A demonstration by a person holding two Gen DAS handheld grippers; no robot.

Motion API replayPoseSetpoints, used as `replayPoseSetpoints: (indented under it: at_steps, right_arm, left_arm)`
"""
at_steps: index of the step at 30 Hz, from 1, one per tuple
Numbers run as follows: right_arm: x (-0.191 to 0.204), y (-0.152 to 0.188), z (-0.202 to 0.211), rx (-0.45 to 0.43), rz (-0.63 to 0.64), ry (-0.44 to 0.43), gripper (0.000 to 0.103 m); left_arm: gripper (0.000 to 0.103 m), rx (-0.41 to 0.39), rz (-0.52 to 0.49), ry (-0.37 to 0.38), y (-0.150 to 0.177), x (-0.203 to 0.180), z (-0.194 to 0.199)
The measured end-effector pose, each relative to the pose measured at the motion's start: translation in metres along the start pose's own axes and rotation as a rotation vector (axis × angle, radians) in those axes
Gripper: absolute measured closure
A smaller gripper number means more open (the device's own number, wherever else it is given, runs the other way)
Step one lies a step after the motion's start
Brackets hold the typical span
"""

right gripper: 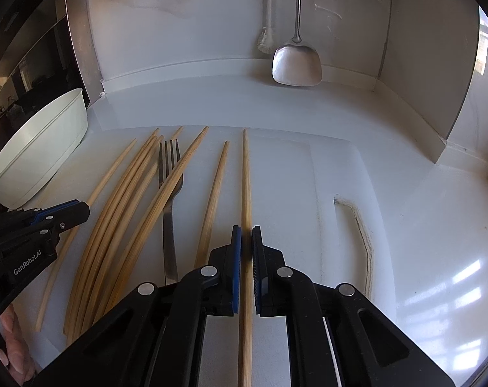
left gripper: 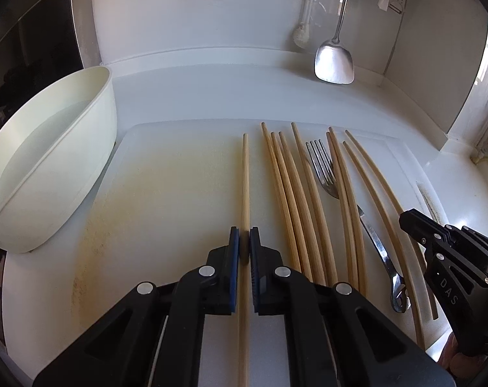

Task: Organize utensils
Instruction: 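Close the right tool on one wooden chopstick, then carry the chopstick with the right tool over the white basin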

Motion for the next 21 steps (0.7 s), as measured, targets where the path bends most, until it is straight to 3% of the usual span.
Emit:
replayPoseSetpoints:
  at_steps: [6,12,17,21]
  right_arm:
    - [-0.004,-0.006,0.015,0.001,-0.049,-0.023,0.097]
    - [0.009,-0.022,0.046,-0.01,-0.054,-0.063,0.097]
    - [0.043,-0.042,0.079,-0.027,-0.007,-0.123,0.097]
    - [0.09,-0.056,0.101,-0.03,0.04,-0.19,0.097]
  left_arm:
    - [0.096,0.021,0.039,0.041,0.0,0.001,0.01]
    - [0.096,0.01,0.068,0.042,-0.013,0.01,0.05]
    - [0.096,-0.023,0.092,0.017,-0.026,0.033,0.1]
    - [0.096,-0.05,0.133,-0.033,-0.031,0.074,0.133]
Point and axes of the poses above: each gripper's, at about its wrist camera, not at the fingertips, and z roughly against the way its jaws point, x to its left, y to its underside, the point moved 9 cm from there along -z, roughly the way its jaws point, and after that the axes turned 15 degrees about -z, right-handed, at the moved point
